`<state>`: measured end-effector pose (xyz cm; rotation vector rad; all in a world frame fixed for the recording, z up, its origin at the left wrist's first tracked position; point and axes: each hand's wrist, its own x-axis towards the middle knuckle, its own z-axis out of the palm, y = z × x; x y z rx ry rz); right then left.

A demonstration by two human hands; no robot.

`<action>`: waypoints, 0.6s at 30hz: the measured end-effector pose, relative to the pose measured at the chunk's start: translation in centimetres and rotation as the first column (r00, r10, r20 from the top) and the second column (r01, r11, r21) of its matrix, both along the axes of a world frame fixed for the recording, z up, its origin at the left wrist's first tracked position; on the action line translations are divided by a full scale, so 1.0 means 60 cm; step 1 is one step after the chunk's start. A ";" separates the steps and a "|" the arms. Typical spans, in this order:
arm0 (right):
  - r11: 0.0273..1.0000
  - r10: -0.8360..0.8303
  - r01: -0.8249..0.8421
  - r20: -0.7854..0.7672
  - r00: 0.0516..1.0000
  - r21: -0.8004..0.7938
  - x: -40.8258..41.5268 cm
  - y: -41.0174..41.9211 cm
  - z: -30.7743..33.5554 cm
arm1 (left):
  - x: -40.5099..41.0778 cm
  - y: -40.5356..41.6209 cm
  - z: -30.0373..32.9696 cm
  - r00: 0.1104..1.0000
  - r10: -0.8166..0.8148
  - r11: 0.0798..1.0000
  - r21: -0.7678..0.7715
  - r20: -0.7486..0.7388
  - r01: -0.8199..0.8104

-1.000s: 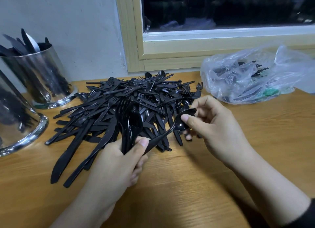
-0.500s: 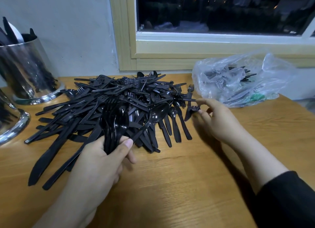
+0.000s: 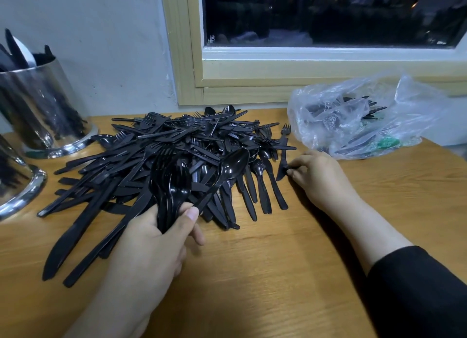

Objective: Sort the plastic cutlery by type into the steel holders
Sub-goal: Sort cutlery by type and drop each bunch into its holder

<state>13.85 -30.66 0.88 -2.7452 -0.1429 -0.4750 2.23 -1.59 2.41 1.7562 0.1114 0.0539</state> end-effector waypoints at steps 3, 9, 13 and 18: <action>0.997 0.066 -0.074 0.178 0.982 0.035 -0.013 0.017 0.030 | -0.003 -0.006 0.002 0.999 0.038 0.999 0.011 0.027 -0.039; 0.611 0.162 -0.333 0.299 0.940 0.718 -0.097 0.103 0.110 | -0.003 -0.015 0.020 0.986 0.153 0.988 -0.037 0.063 -0.151; 0.204 0.216 -0.217 0.172 0.961 0.955 -0.117 0.151 0.111 | -0.010 -0.018 0.026 0.986 0.159 0.987 -0.013 0.050 -0.159; 0.247 0.182 -0.147 0.103 0.978 0.958 -0.117 0.180 0.098 | -0.012 -0.019 0.029 0.991 0.134 0.991 -0.028 0.005 -0.133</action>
